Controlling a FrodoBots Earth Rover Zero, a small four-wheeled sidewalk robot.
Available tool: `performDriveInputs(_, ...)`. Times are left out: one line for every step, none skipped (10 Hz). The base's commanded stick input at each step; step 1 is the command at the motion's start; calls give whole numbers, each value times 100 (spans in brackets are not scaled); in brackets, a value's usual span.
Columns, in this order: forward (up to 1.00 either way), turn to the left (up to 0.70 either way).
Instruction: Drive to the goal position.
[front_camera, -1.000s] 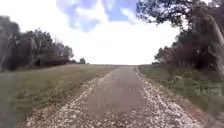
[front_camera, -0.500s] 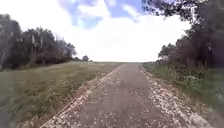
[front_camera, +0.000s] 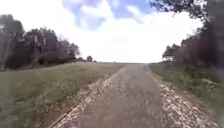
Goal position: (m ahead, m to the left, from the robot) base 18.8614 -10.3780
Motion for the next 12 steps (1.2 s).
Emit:
performDriveInputs(85, -16)
performDriveInputs(85, -34)
performDriveInputs(85, -34)
performDriveInputs(85, -34)
performDriveInputs(85, -34)
performDriveInputs(85, -34)
performDriveInputs(85, -16)
performDriveInputs(85, -2)
performDriveInputs(85, -2)
performDriveInputs(85, -2)
performDriveInputs(85, -2)
performDriveInputs(85, -2)
